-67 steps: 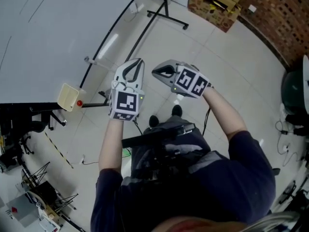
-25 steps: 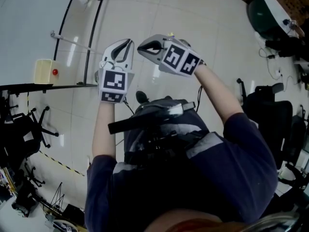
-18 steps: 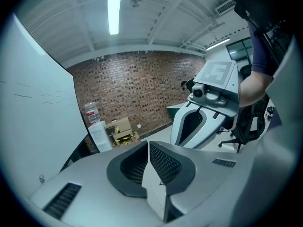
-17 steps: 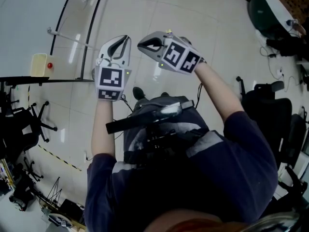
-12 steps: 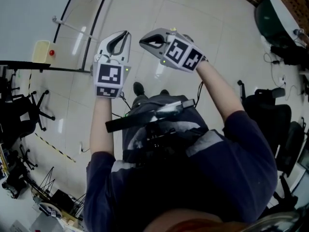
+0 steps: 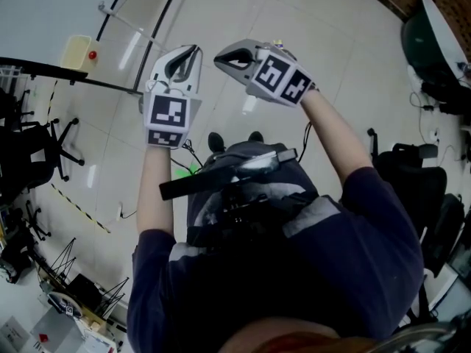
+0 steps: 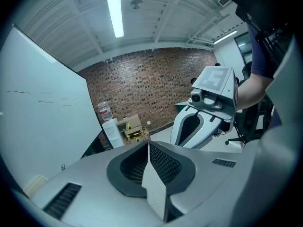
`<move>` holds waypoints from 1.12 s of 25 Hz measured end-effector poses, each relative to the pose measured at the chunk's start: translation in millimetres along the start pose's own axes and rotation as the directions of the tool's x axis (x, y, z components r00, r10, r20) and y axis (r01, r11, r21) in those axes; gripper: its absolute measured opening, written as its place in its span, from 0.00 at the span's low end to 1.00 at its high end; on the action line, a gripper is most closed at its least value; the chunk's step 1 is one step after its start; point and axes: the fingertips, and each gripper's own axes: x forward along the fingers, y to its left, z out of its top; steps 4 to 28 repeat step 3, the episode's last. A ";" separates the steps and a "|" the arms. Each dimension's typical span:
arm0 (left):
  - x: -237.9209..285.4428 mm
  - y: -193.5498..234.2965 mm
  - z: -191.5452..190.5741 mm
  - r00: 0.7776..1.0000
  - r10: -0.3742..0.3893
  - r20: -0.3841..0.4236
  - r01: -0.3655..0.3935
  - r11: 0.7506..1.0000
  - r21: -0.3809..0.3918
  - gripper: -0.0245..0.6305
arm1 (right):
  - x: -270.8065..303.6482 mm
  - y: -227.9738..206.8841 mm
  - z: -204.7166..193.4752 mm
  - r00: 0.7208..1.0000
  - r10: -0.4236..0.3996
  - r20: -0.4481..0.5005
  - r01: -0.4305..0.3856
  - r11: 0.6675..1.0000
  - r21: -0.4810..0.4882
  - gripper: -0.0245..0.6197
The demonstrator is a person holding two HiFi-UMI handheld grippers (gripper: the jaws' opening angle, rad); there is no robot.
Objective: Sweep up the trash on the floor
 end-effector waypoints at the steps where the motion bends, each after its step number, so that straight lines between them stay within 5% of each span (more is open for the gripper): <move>1: -3.4 2.7 -3.1 1.000 -0.001 0.000 0.001 1.000 0.000 0.04 | 4.4 1.5 1.9 1.000 -0.001 -0.001 0.001 1.000 0.001 0.05; 28: -10.6 7.7 -9.5 1.000 -0.004 0.000 0.004 1.000 0.001 0.04 | 13.2 5.6 5.3 1.000 -0.003 -0.005 0.003 1.000 0.001 0.05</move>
